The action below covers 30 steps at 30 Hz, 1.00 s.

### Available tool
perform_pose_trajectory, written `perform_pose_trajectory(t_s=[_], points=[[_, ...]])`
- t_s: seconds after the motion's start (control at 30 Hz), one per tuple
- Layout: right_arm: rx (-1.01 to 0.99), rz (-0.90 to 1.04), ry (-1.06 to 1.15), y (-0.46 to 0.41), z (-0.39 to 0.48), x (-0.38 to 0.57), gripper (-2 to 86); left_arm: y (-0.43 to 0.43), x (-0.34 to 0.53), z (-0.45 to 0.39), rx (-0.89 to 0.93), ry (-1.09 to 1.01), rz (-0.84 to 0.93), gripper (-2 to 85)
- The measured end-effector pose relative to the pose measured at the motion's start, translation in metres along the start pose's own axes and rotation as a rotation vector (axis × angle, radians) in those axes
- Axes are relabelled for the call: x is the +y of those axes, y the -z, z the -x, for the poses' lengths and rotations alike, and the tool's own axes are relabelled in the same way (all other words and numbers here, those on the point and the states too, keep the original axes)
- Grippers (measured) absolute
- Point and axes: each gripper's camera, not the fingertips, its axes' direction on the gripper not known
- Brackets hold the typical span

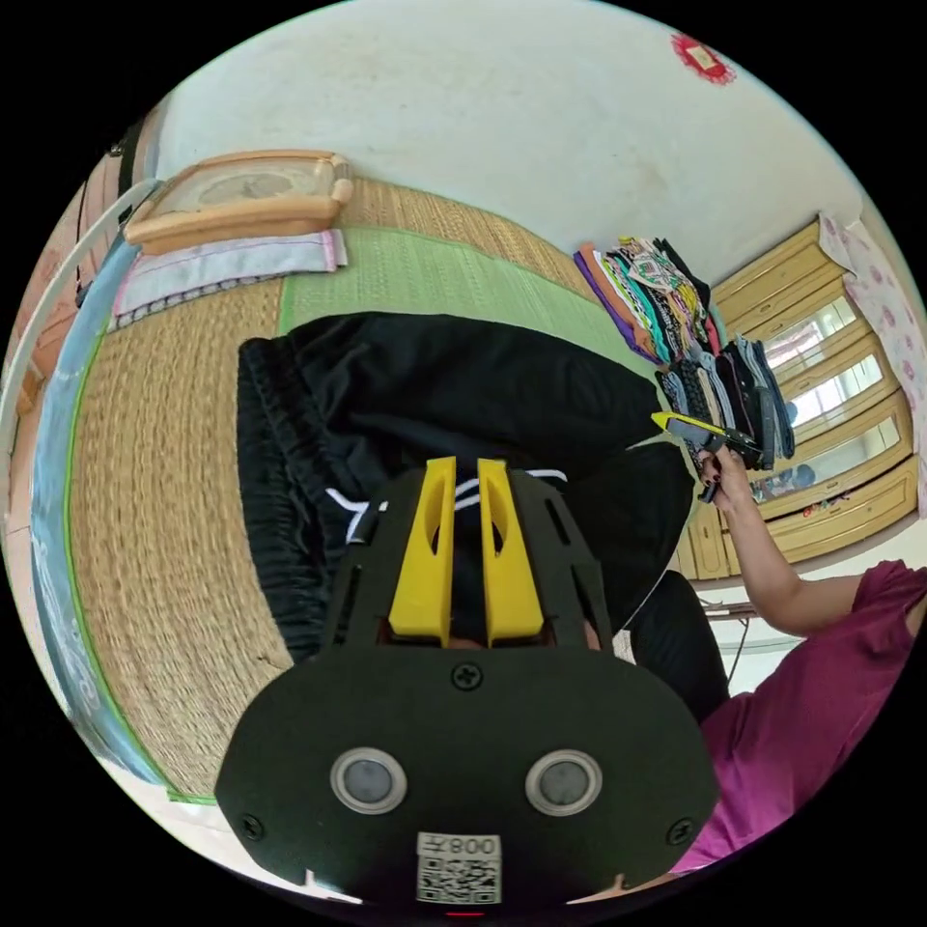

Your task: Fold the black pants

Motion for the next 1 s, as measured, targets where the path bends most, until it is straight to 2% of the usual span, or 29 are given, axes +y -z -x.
perform_pose_trajectory(t_s=[0.13,0.47,0.77,1.0], points=[[0.000,0.041,0.137,-0.038,0.049,-0.074,6.4,0.040,-0.045,0.041,-0.090,-0.004,0.013,5.4],[0.087,0.113,0.363,-0.105,0.135,-0.199,8.3,0.092,-0.117,0.111,-0.127,0.026,0.095,9.0],[0.141,0.266,0.421,-0.159,0.157,-0.241,8.8,0.117,-0.145,0.117,-0.232,-0.058,0.217,9.7],[0.129,0.272,0.416,-0.156,0.169,-0.255,5.7,0.156,-0.155,0.104,-0.254,-0.098,0.225,6.6]])
